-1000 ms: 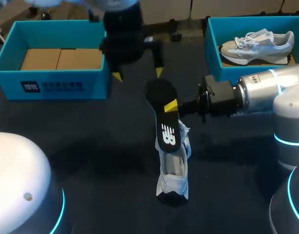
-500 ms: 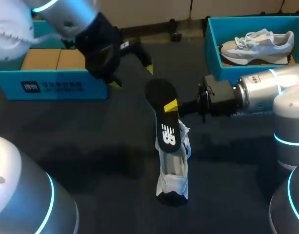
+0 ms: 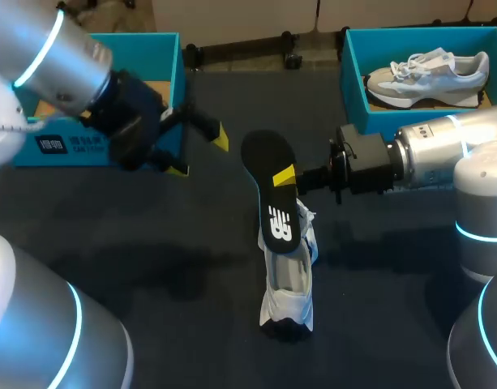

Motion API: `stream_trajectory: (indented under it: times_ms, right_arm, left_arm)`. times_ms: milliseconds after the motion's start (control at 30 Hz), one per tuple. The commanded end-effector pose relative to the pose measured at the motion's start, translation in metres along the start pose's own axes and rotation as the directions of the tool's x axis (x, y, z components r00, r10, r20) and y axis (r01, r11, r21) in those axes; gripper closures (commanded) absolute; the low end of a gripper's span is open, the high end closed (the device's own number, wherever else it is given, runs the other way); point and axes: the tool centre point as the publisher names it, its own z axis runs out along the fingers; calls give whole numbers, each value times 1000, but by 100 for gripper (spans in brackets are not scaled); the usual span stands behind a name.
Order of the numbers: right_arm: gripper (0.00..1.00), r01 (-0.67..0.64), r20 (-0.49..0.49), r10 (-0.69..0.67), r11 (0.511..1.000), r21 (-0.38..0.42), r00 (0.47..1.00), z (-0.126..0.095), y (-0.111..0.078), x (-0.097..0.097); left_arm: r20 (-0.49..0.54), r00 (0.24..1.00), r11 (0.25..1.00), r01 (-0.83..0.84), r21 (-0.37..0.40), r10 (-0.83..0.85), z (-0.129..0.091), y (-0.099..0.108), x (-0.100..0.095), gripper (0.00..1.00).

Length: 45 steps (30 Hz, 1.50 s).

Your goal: Take the shoe out of the shoebox, open the shoe tongue, remove and reinsert the insole, then place the shoe into the shoebox

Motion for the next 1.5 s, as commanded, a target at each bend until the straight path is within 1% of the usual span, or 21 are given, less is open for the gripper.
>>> stream_trajectory:
  times_ms: [33,400,433,467,500,567,600,667,700,767,800,867,1067,1233,1300,1333,1367,1433,1500]
  right_arm:
    - [100,-1,3,1,1000,-1,1000,1,-1,0]
    - [100,-1,3,1,1000,-1,1000,1,-1,0]
    - [100,-1,3,1,1000,-1,1000,1,-1,0]
    - [100,-1,3,1,1000,-1,1000,1,-1,0]
    - [100,-1,3,1,1000,-1,1000,1,-1,0]
    - [100,-1,3,1,1000,-1,1000,1,-1,0]
    - [100,-1,3,1,1000,-1,1000,1,-1,0]
    - [100,-1,3,1,1000,-1,1000,1,-1,0]
    - [100,-1,3,1,1000,-1,1000,1,-1,0]
    - [100,-1,3,1,1000,-1,1000,1,-1,0]
    - [100,-1,3,1,1000,-1,1000,1,-1,0]
    - [100,-1,3,1,1000,-1,1000,1,-1,0]
    - [100,-1,3,1,1000,-1,1000,1,-1,0]
    - [100,-1,3,1,1000,-1,1000,1,-1,0]
    - [100,-1,3,1,1000,-1,1000,1,-1,0]
    - [100,-1,3,1,1000,-1,1000,1,-1,0]
    - [100,-1,3,1,1000,-1,1000,1,-1,0]
    - [100,-1,3,1,1000,-1,1000,1,-1,0]
    - [100,-1,3,1,1000,-1,1000,1,-1,0]
  left_arm:
    - [681,732,999,36,-14,-17,18,-7,11,0]
    - [681,732,999,36,-14,-17,18,-7,11,0]
    - [683,730,997,63,-43,-17,25,-7,13,0]
    - [690,724,998,63,-31,-24,26,-7,13,0]
    - [716,697,995,92,-40,-36,29,-9,15,0]
    - [743,668,993,111,-46,-40,32,-11,15,0]
    - [748,663,991,120,-61,-34,33,-11,14,0]
    - [771,635,988,143,-63,-43,36,-12,11,0]
    - [774,633,985,149,-87,-27,37,-13,9,0]
    - [793,608,983,167,-76,-42,39,-14,4,0]
    - [797,603,977,187,-98,-36,40,-13,0,0]
    - [808,587,972,217,-86,-60,42,-11,-6,0]
    - [804,589,962,260,-86,-88,50,-5,-16,0]
    - [789,605,955,286,-85,-111,61,5,-21,0]
    - [786,606,952,296,-80,-122,64,8,-23,1]
    - [785,606,951,299,-75,-129,65,10,-24,4]
    - [786,604,949,306,-75,-133,67,12,-25,12]
    - [787,599,948,314,-59,-150,70,15,-28,14]
    - [783,602,944,323,-60,-157,72,17,-31,16]
